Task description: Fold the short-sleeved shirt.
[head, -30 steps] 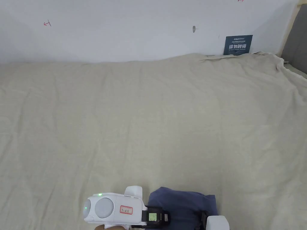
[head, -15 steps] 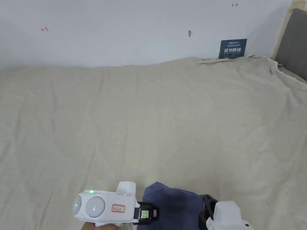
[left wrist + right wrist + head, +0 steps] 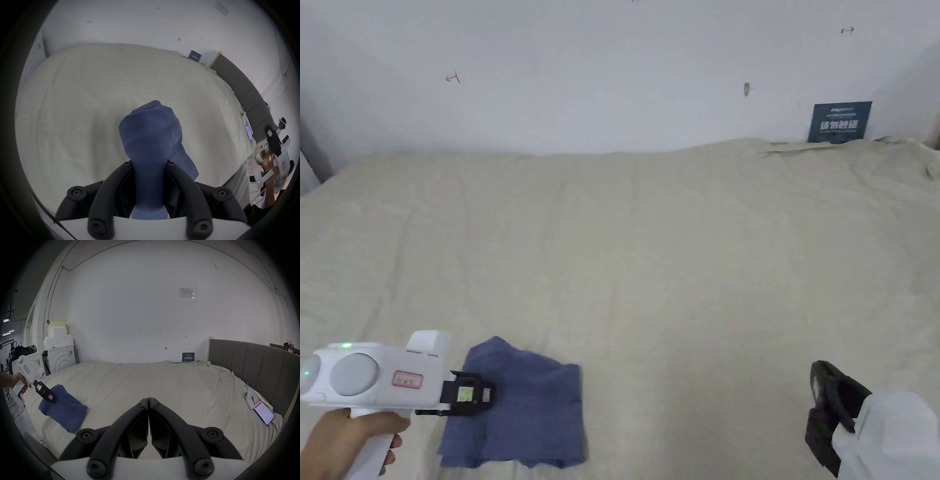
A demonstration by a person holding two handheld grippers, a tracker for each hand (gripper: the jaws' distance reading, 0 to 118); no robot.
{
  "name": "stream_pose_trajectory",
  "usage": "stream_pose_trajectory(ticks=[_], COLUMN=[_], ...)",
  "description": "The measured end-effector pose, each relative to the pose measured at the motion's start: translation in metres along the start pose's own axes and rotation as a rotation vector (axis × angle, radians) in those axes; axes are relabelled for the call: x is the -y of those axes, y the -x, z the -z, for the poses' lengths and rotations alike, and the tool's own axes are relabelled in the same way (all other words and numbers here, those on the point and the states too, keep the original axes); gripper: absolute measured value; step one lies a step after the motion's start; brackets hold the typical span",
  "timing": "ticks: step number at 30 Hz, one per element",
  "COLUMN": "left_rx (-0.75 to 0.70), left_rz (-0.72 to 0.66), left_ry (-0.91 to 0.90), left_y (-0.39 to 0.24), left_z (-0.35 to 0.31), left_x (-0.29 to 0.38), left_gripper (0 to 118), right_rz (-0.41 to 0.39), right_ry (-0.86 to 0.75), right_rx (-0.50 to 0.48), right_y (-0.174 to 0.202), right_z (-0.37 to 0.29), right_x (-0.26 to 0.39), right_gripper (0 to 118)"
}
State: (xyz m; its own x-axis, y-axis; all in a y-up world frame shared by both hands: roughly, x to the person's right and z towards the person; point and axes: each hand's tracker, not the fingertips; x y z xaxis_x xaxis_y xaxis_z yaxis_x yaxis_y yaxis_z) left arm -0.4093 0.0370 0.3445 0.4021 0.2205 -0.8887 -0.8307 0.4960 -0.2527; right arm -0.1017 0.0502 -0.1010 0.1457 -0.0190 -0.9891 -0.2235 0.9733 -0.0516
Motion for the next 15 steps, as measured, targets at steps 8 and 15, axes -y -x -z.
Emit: stream_pose_trajectory(ticks=[8,15], left_rx=[-0.162,-0.256], left_rz=[-0.085,-0.206], left_ry=[0.033,0.05], left_y=[0.102,0.161], left_z=[-0.036,-0.023], left_x=[-0.011,-0.002], left_gripper=[23,23], right_rz=[-0.025,-0.032], right_ry=[-0.043,-0.044], right_rx=[0.03,0.07], right_y=[0.004,-0.003], right_z=[0.008,0.018], right_x=[-0.025,-0.026], right_gripper=[0,0])
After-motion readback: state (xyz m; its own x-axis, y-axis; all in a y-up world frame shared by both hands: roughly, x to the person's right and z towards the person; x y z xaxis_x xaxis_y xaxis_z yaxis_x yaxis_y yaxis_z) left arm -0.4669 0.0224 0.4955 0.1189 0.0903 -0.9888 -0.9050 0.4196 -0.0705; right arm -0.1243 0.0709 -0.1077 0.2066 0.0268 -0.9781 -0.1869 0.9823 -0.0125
